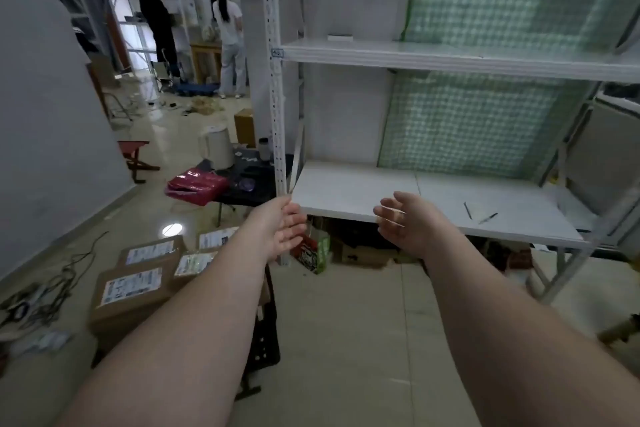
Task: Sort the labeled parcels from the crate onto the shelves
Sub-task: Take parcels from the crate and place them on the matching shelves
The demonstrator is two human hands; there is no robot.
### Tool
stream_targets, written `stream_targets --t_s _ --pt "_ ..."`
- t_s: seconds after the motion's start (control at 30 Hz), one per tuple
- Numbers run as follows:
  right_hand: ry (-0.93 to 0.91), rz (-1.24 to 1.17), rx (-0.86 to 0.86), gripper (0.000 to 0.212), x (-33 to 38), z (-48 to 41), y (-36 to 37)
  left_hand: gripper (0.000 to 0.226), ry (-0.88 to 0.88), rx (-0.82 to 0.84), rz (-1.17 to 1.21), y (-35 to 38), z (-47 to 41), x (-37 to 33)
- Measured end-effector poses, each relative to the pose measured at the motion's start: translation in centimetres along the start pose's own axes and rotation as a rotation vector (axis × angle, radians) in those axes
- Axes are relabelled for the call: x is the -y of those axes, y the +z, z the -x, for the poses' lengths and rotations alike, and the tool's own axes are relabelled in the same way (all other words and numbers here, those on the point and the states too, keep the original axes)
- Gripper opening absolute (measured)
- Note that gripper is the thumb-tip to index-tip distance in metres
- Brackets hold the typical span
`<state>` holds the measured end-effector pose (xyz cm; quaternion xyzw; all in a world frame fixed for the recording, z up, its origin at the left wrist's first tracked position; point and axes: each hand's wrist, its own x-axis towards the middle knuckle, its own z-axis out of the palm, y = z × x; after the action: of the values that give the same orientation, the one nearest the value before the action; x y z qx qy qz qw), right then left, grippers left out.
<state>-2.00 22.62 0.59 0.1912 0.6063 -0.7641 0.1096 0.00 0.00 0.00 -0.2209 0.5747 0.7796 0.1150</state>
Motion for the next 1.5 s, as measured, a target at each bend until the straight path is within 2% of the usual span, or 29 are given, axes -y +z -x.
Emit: stream_targets --t_s 0.13,0.33,0.43,0.53,0.77,0.9,1.03,1.13,1.3,1.43,1.5 --pt "0.118 0.107 -0.035 0.031 -2.4 -3.8 0.4 0.027 -0.013 -0.171 -0.011 -1.7 -2.7 1.3" --pt "0.167 0.246 0.073 0.032 -3.1 -9.2 1.7 0.021 0.023 -0.409 -0.019 -3.9 -6.5 1.0" --pt "0.091 0.342 0.050 0.019 -2.9 -11.3 3.1 0.014 0.077 -0.519 -0.066 -4.8 -7.6 0.5" --pt "0.002 0.410 0.026 0.015 -3.3 -13.1 4.9 0.011 0.098 -0.610 -0.153 -6.3 -8.2 0.2" --pt "-0.117 0.692 0.177 0.013 -6.6 -14.2 9.5 0.010 0.030 -0.781 -0.291 -11.1 -8.1 1.7" --pt "-0.167 0.787 0.264 0.021 -8.1 -14.4 12.0 0.023 -0.016 -0.765 -0.365 -14.0 -8.1 2.1" --pt "-0.151 0.861 0.332 0.024 -9.0 -14.7 14.5 0.009 -0.043 -0.761 -0.432 -16.3 -9.1 2.2" --pt "-0.168 0.905 0.337 0.024 -9.5 -15.4 16.8 0.013 -0.054 -0.738 -0.490 -18.0 -10.6 2.0" --pt "-0.131 0.926 0.354 0.020 -11.1 -17.2 21.5 0.012 -0.076 -0.601 -0.697 -21.4 -13.7 1.3" --pt "-0.005 0.925 0.373 0.026 -13.4 -18.7 25.3 0.025 -0.121 -0.447 -0.793 -24.5 -16.2 0.9" --pt "0.057 0.917 0.372 0.021 -14.6 -19.2 27.0 0.025 -0.146 -0.383 -0.815 -25.6 -17.3 0.7"
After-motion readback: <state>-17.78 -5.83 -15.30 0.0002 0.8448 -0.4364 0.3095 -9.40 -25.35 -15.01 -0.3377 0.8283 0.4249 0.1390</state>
